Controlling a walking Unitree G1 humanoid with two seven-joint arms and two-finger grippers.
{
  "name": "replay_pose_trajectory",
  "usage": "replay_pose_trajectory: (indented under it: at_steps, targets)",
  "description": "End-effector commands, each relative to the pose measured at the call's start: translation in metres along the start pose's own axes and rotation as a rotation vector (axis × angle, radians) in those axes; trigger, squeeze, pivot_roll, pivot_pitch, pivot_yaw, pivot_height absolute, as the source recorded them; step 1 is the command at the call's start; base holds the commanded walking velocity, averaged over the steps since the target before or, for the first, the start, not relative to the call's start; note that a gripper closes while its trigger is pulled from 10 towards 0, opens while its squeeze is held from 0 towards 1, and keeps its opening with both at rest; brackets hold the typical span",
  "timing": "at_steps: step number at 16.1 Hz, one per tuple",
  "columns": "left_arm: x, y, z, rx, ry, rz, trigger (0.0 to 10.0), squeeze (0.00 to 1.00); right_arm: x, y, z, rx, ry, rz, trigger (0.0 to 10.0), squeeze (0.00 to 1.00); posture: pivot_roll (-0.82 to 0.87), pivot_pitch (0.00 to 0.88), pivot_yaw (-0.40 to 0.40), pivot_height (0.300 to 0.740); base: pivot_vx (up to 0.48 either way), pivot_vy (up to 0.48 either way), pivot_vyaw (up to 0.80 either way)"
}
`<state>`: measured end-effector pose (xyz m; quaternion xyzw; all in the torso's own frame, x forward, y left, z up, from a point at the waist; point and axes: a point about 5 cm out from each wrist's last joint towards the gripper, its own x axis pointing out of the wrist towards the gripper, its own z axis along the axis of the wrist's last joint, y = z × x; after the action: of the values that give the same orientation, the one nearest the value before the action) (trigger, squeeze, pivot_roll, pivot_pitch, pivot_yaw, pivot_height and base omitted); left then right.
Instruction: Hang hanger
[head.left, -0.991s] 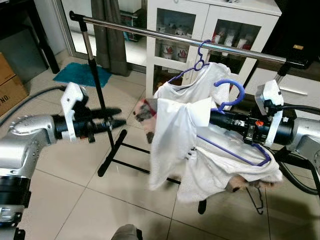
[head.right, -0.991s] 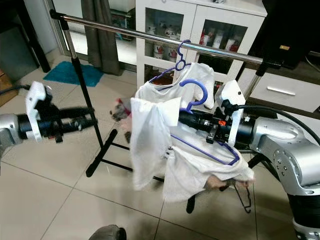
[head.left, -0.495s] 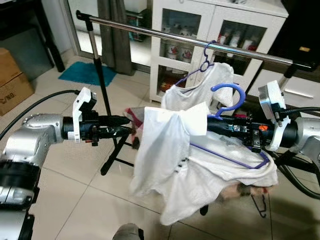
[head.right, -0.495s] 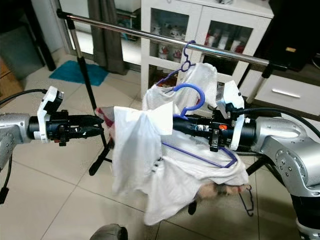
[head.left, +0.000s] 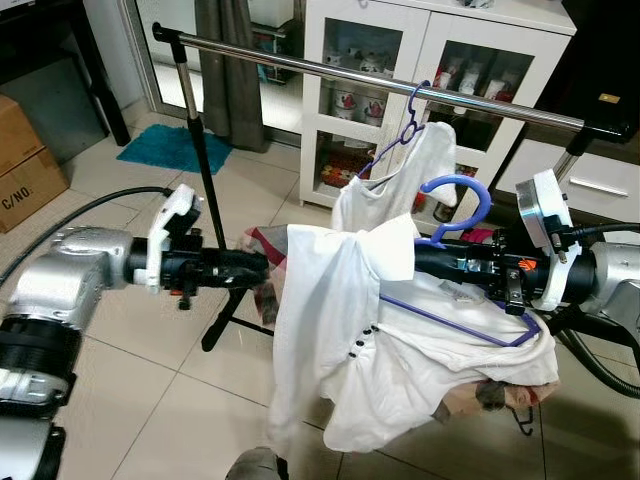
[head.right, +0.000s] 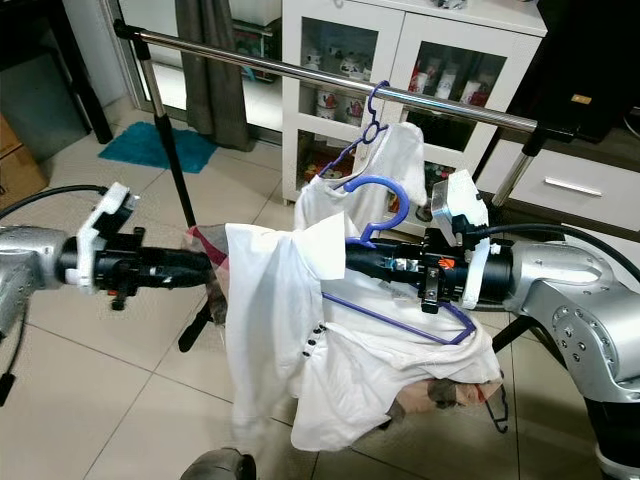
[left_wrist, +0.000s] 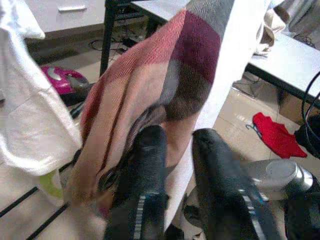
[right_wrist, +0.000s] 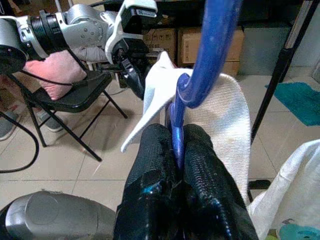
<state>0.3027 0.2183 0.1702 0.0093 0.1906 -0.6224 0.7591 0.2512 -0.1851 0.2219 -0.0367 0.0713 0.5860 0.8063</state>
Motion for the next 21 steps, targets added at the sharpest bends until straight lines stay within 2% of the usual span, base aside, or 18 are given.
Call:
replay_pose_trajectory:
  at_steps: [1, 4, 10, 21]
  targets:
    - [-0.0015, -0.0016, 0.0019, 0.020, 0.014, -0.001, 0.0, 0.00, -0.0069, -0.0003, 0.0078, -0.026, -0.016, -0.010, 10.0, 0.00, 0.10, 0.000, -0.004, 0.740, 0.000, 0.000, 0.00]
    - [-0.0039, -0.0032, -0.0023, 0.012, 0.025, 0.001, 0.0, 0.00, -0.0064, -0.0027, 0.0077, -0.029, -0.018, -0.014, 10.0, 0.00, 0.11, 0.000, -0.013, 0.740, 0.000, 0.000, 0.00]
    - [-0.0062, 0.0040, 0.0006, 0.019, -0.044, 0.081, 0.0, 0.00, -0.0064, -0.0049, 0.0095, -0.036, -0.027, -0.022, 10.0, 0.00, 0.11, 0.000, -0.013, 0.740, 0.000, 0.000, 0.00]
    - [-0.0062, 0.0040, 0.0006, 0.019, -0.044, 0.081, 0.0, 0.00, -0.0064, -0.0049, 0.0095, -0.036, -0.027, -0.022, 10.0, 0.00, 0.11, 0.000, -0.013, 0.740, 0.000, 0.000, 0.00]
